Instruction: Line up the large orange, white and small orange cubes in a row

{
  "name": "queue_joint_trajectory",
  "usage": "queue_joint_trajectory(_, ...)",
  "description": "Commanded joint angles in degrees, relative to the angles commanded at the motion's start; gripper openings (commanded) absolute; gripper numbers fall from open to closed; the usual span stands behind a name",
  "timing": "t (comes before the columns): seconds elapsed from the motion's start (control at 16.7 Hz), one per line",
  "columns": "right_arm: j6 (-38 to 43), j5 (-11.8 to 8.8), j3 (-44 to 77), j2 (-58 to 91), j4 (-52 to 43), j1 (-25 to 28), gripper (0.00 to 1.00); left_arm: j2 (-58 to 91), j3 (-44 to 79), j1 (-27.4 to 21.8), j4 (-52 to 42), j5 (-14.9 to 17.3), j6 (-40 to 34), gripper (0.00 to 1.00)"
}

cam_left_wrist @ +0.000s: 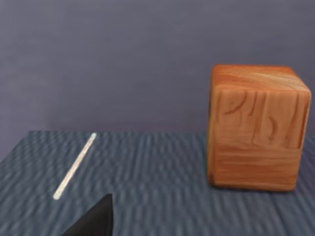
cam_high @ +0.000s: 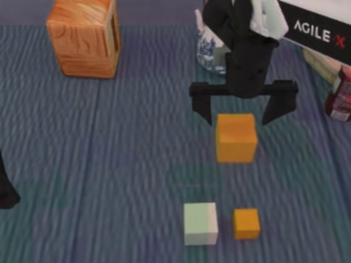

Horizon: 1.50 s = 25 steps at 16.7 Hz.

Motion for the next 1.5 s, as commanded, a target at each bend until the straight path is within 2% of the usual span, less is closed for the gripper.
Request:
queue_joint_trajectory(0.36, 0.24, 0.04, -9.77, 3.39, 13.71, 0.21, 1.00, 0.00, 0.00, 0.00, 0.00, 0.00, 0.00, 1.00)
queue_joint_trajectory(0.66, 0.30, 0.04, -10.99, 3.92, 15.12, 0.27, 1.00, 0.00, 0.00, 0.00, 0.00, 0.00, 0.00, 1.00)
queue_joint_trajectory(1.44, 0.30, 0.04, -10.99, 3.92, 15.12, 0.27, 0.02, 0.00, 0.00, 0.00, 0.00, 0.00, 0.00, 1.00)
queue_joint_trajectory(1.5, 0.30, 0.04, -10.99, 3.92, 15.12, 0.27, 0.00, 0.00, 0.00, 0.00, 0.00, 0.00, 0.00, 1.00)
